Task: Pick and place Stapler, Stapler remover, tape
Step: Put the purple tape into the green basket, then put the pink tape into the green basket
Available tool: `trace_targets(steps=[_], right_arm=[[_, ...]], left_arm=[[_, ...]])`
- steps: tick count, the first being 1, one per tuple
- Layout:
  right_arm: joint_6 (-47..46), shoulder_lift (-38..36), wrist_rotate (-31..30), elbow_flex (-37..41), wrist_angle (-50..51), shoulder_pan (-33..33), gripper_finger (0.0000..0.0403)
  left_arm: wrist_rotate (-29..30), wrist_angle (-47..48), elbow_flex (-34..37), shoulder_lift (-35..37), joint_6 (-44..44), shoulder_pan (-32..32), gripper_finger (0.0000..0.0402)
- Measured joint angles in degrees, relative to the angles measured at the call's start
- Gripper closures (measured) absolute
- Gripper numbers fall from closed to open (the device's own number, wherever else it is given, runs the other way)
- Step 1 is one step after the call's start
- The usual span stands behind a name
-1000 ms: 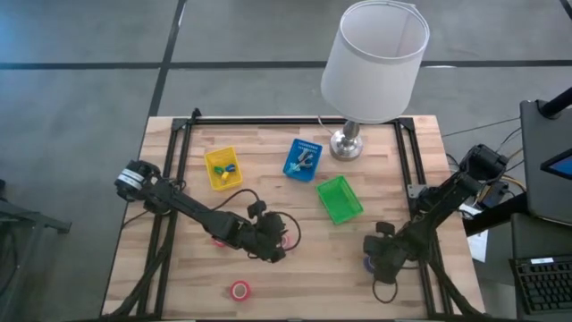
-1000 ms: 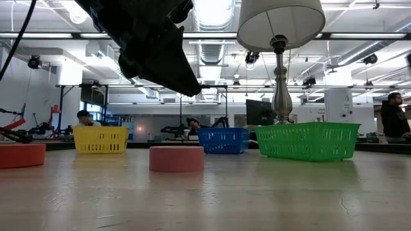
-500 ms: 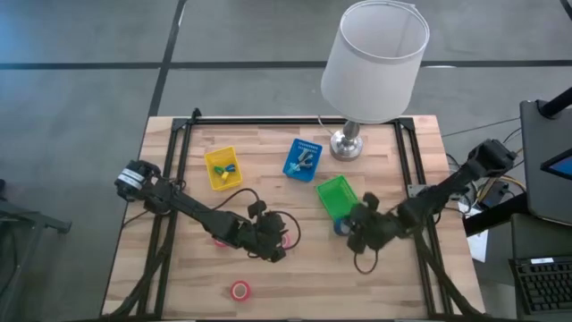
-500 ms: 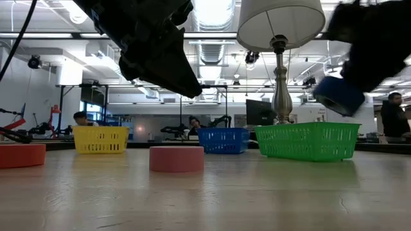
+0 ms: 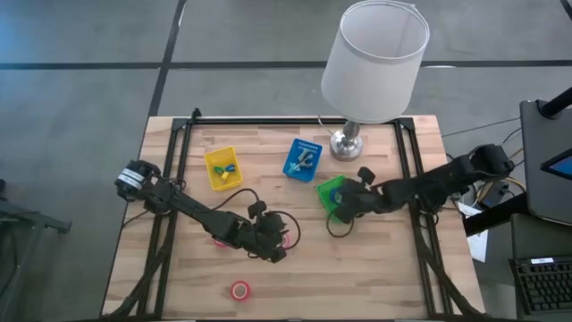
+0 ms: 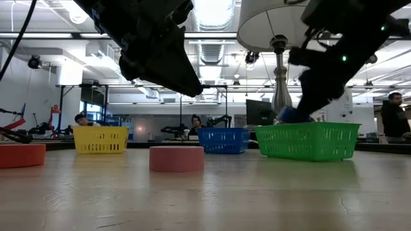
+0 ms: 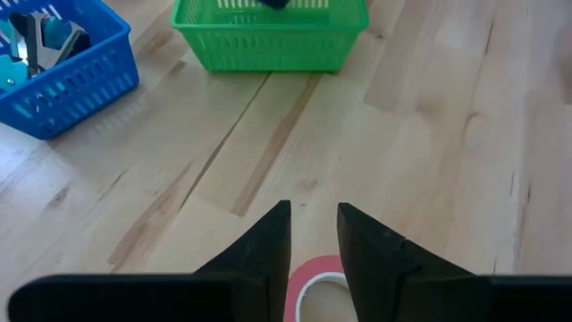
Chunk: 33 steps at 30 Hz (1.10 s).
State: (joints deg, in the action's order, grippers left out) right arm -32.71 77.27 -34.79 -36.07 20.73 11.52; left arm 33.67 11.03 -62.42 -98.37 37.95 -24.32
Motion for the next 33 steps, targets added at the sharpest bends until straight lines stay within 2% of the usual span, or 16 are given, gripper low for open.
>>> trace_targets(steps=[5, 10, 19, 27, 33], right_arm=[[0.8, 3.7, 0.0, -1.1, -0.3, -1.6, 0.0332], [7.2, 7.3, -0.3, -2.9, -0.5, -2.2, 0.0304], [10.2, 11.5, -1.4, -7.2, 0.0, -2.6, 0.0251], [10.6, 9.9, -1.4, -9.4, 5.5, -2.6, 0.0222], [10.2, 5.9, -1.2, -12.4, 10.2, -1.0, 0.0219]], left_arm=[[0.0, -0.1, 0.0, 0.0, 0.0, 0.0, 0.0305], [0.0, -0.1, 0.0, 0.0, 0.0, 0.0, 0.0305], [0.0, -0.4, 0.0, 0.0, 1.5, 0.0, 0.0305], [0.0, -0.5, 0.0, 0.0, 3.0, 0.0, 0.0305], [0.0, -0.9, 0.0, 0.0, 3.2, -0.1, 0.0305]])
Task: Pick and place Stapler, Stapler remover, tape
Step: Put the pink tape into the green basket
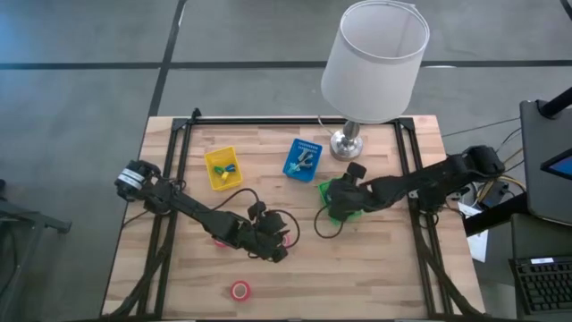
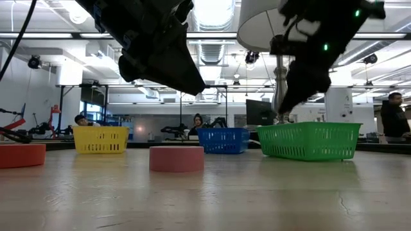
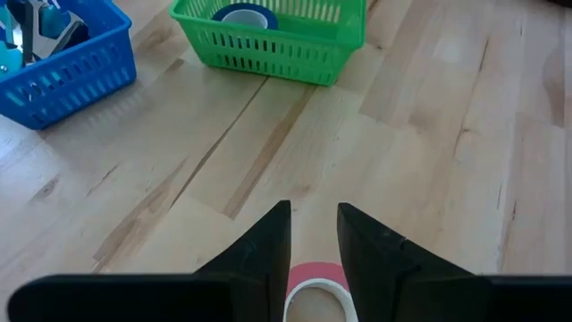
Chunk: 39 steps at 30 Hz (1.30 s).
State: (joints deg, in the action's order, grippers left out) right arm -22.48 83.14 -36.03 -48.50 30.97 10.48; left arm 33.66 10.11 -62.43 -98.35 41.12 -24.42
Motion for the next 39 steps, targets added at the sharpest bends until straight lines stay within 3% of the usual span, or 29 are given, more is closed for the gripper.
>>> trace_targets(steps=[6, 11, 21, 26, 39], right_arm=[[-0.1, -3.2, 6.2, -3.8, -1.3, 5.2, 0.0226], [0.3, -2.4, 10.9, -3.4, -10.7, 11.1, 0.0229], [-0.5, -0.6, 11.1, -3.0, -12.0, 17.7, 0.0229], [-0.5, -0.6, 11.0, -2.9, -12.1, 17.8, 0.0229], [-0.5, -0.6, 11.0, -2.8, -12.4, 17.8, 0.0229]], left_arm=[[-0.4, -0.3, 0.0, 0.0, 0.3, -0.2, 0.0305], [-3.4, -0.6, 0.0, -0.1, 0.0, -0.6, 0.0305], [-11.0, -5.7, 0.2, -5.0, -5.5, -3.8, 0.0305], [-9.2, -5.2, 0.2, -8.8, -7.1, -3.8, 0.0305], [-6.2, -3.4, 0.3, -8.5, -6.8, -3.7, 0.0305]])
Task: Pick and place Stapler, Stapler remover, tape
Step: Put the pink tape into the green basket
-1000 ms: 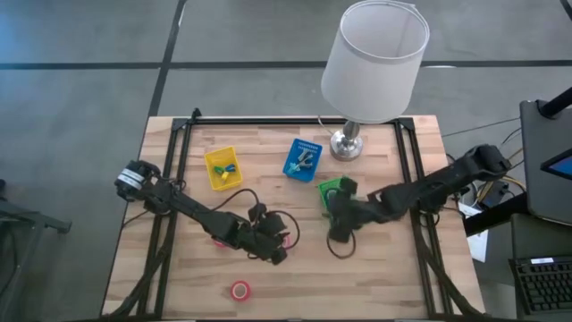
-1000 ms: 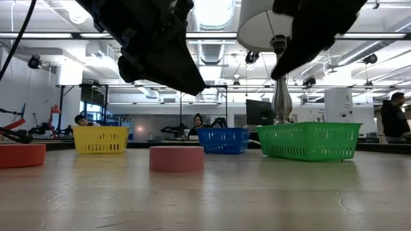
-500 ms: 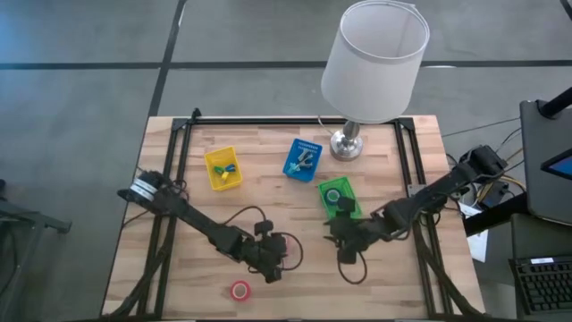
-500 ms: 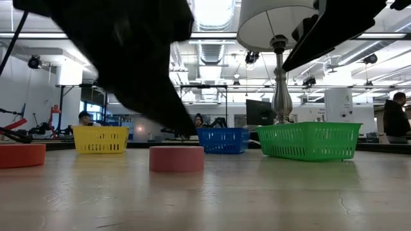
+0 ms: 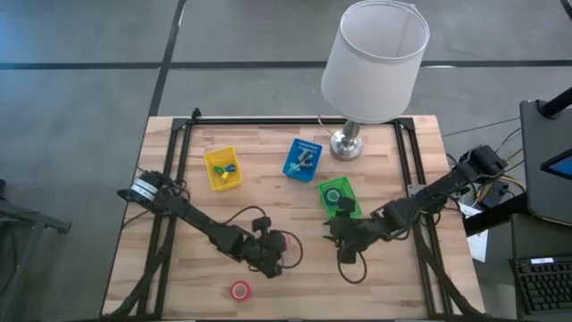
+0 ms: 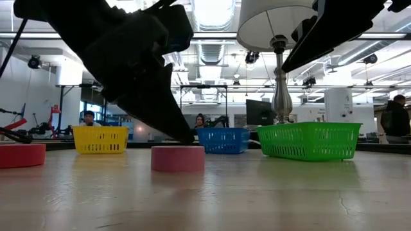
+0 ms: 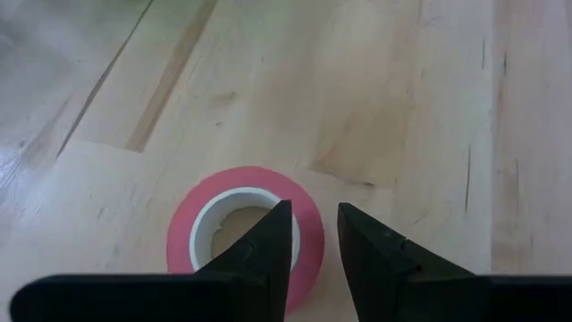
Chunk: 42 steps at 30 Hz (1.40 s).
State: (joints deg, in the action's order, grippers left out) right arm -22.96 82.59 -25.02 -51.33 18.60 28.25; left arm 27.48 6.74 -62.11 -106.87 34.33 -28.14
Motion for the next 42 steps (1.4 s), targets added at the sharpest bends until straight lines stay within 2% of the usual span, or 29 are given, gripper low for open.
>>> trace_targets(steps=[5, 10, 17, 23, 27, 35, 39, 42], right_arm=[[-1.2, 0.0, 0.0, 0.0, -0.4, 0.0, 0.0229], [-7.2, 0.0, 0.0, 0.0, -1.3, 0.0, 0.0229], [-17.4, 0.7, -0.1, 0.1, -1.6, 0.0, 0.0229], [-17.2, 3.7, 0.1, 0.2, -1.7, 0.0, 0.0229], [-17.1, 5.1, 2.1, 0.2, -1.7, 0.0, 0.0229], [-17.1, 5.3, 2.8, 0.2, -3.3, 0.0, 0.0229], [-19.9, 6.1, 3.0, 0.1, -5.5, 0.0, 0.0229], [-23.7, 7.1, 3.1, 0.1, -7.0, 0.0, 0.0229]], left_arm=[[-0.5, 0.1, 1.6, -0.2, 2.6, 0.0, 0.0305], [-0.4, -1.1, 3.6, 0.0, 6.1, 0.1, 0.0305], [-2.6, -4.6, 4.2, -0.1, 3.8, 0.6, 0.0319], [-5.1, -4.6, 4.2, -0.1, 3.9, 2.0, 0.0332], [-8.0, -4.2, 4.1, 0.0, 2.5, 3.2, 0.0316], [-10.6, -3.7, 4.0, -0.1, 2.6, 4.2, 0.0244], [-10.7, -3.7, 4.0, -0.1, 3.0, 4.3, 0.0241], [-11.0, -3.6, 4.1, -0.1, 3.0, 4.5, 0.0257]])
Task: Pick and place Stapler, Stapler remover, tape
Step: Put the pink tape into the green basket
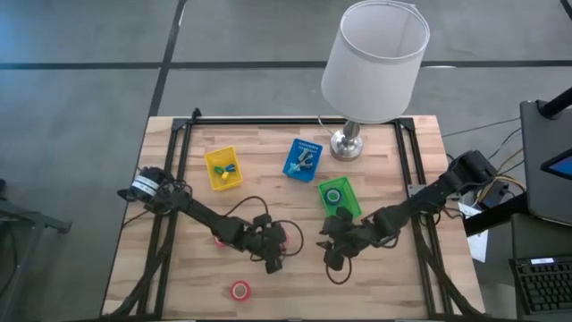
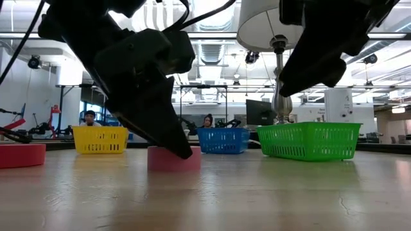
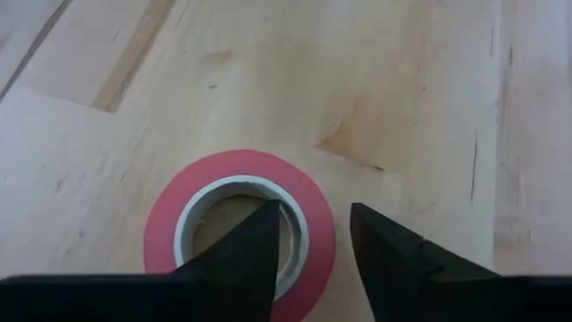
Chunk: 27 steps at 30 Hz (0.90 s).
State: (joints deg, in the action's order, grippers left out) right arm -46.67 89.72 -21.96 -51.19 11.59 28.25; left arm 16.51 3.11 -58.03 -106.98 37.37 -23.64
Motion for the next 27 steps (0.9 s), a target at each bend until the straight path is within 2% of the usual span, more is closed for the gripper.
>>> trace_targets(steps=[12, 18, 21, 27], right_arm=[[0.3, 1.2, 0.0, 0.0, -3.5, 0.0, 0.0229], [-3.0, 1.2, 3.1, 0.0, -4.0, 0.0, 0.0229], [-3.1, 1.2, 4.3, 0.0, -5.6, 0.0, 0.0229], [-2.1, 1.1, 4.0, 0.0, -9.0, 0.0, 0.0229]], left_arm=[[-2.9, 0.4, 0.1, 0.0, -1.2, 2.0, 0.0337], [-1.9, 1.8, -3.1, -0.1, -4.0, 1.7, 0.0351], [2.1, 1.7, -6.8, -0.4, -9.7, 0.7, 0.0352], [16.3, 0.8, -13.7, -0.5, -28.0, -3.4, 0.0353]])
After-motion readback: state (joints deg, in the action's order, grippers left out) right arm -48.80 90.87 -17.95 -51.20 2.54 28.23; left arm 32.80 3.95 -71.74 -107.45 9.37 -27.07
